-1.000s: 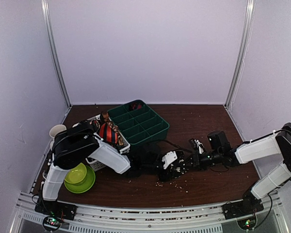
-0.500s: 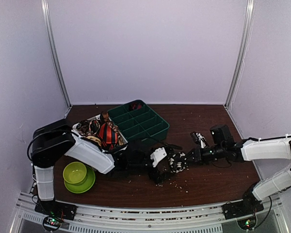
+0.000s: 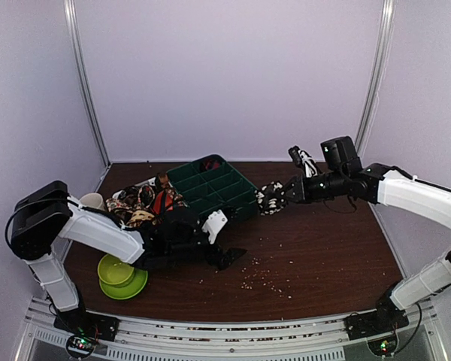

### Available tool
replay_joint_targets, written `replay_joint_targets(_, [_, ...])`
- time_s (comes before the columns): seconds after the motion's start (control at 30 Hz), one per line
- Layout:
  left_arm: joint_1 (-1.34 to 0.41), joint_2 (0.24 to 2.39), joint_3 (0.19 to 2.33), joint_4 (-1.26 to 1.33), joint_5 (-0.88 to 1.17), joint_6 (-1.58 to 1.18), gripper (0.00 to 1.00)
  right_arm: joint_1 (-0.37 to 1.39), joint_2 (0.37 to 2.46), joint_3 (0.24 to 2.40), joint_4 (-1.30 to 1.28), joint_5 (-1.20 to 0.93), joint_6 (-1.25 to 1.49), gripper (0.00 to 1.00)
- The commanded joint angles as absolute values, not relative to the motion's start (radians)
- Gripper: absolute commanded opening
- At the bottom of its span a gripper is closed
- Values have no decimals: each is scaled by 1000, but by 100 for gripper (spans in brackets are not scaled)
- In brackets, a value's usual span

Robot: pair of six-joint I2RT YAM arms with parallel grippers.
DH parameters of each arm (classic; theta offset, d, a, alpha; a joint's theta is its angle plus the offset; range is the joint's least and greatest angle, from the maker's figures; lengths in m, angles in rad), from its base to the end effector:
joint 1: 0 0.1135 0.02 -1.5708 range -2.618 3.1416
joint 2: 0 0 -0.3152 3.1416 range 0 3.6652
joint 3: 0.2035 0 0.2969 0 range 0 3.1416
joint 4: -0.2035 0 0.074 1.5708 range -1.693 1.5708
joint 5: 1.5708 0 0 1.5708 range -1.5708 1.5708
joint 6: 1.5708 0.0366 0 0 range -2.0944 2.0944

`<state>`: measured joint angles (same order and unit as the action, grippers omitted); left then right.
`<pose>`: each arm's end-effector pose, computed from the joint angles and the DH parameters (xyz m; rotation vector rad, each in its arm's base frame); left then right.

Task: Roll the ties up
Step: Pick up the tie from the center of the board, then move the storage box to the center of the board.

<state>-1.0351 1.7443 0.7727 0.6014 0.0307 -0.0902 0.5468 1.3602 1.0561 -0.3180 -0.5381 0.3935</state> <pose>0.1986 -0.3368 0.1777 0.9386 1.7899 -0.7643 0.2766 0.1903 0.3305 -0.4993 2.2615 1.0971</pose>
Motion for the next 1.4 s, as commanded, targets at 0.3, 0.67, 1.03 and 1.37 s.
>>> replay_joint_targets(0.3, [-954,1445,637,523,-113,-204,98,574,1624,1438,-417,-321,386,0])
replay_joint_targets(0.67, [-894,1295,600,393,-175,-234,98,602,1930,1797,-684,-197,299,0])
replay_joint_targets(1.03, [-881,1249,557,380,-182,-232,98,638,2097,1942,-746,-89,219,0])
replay_joint_targets(1.37, [-879,1247,551,367,-191,-226,98,678,2231,2144,-957,68,86,0])
